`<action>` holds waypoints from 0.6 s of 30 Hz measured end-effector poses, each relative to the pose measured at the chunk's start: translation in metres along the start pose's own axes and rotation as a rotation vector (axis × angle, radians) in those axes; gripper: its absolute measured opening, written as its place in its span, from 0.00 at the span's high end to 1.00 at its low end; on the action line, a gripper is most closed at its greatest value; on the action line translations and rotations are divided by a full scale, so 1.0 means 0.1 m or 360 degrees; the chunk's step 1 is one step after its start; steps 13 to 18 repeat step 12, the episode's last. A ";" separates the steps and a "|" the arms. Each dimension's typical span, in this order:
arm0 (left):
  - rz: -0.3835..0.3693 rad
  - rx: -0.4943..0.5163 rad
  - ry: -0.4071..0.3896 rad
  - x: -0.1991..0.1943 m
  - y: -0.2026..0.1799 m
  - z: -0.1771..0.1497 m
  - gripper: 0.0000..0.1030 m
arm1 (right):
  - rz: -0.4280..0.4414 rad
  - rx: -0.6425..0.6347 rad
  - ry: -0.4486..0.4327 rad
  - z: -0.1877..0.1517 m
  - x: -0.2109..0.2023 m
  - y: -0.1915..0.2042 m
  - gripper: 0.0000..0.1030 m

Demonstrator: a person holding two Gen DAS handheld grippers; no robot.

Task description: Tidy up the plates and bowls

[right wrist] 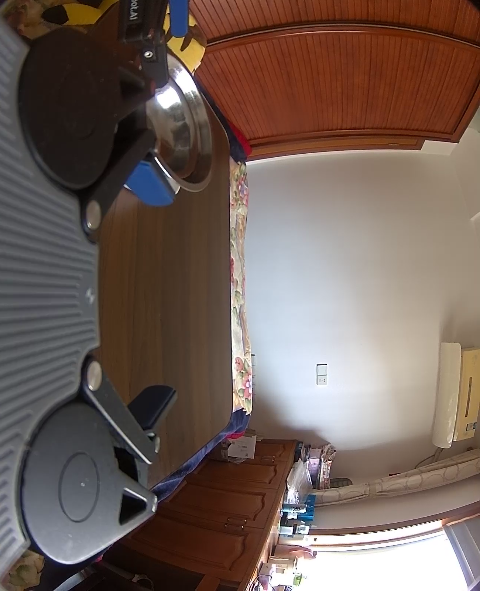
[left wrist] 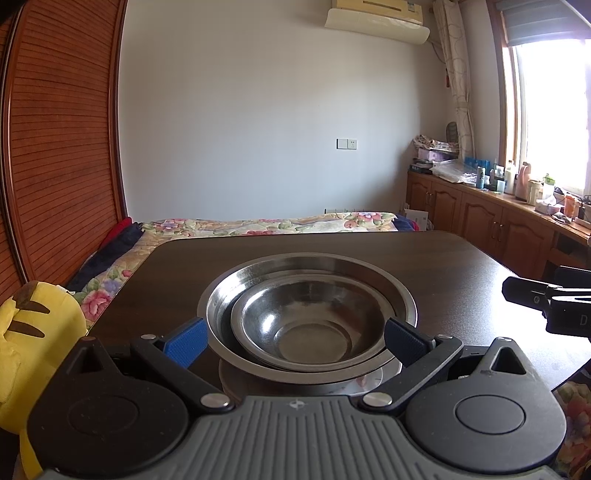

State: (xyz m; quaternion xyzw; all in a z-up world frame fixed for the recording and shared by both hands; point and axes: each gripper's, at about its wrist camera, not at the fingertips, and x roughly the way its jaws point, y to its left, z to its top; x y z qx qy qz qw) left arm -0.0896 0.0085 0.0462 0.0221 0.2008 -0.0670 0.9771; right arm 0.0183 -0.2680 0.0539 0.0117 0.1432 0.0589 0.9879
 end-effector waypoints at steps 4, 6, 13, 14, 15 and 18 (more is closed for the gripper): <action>0.0000 0.0000 0.0000 0.00 0.00 0.00 0.00 | -0.0001 0.0004 0.0001 0.00 0.00 -0.02 0.00; -0.0001 0.0000 0.0000 0.00 0.00 0.00 0.00 | 0.0001 0.0005 0.0002 0.00 0.00 -0.03 0.00; 0.0000 0.0000 0.0000 0.00 0.00 0.00 0.00 | 0.0000 0.0006 0.0000 0.00 0.00 -0.03 0.00; 0.0000 0.0000 0.0000 0.00 0.00 0.00 0.00 | 0.0000 0.0006 0.0000 0.00 0.00 -0.03 0.00; 0.0000 0.0000 0.0000 0.00 0.00 0.00 0.00 | 0.0000 0.0006 0.0000 0.00 0.00 -0.03 0.00; 0.0000 0.0000 0.0000 0.00 0.00 0.00 0.00 | 0.0000 0.0006 0.0000 0.00 0.00 -0.03 0.00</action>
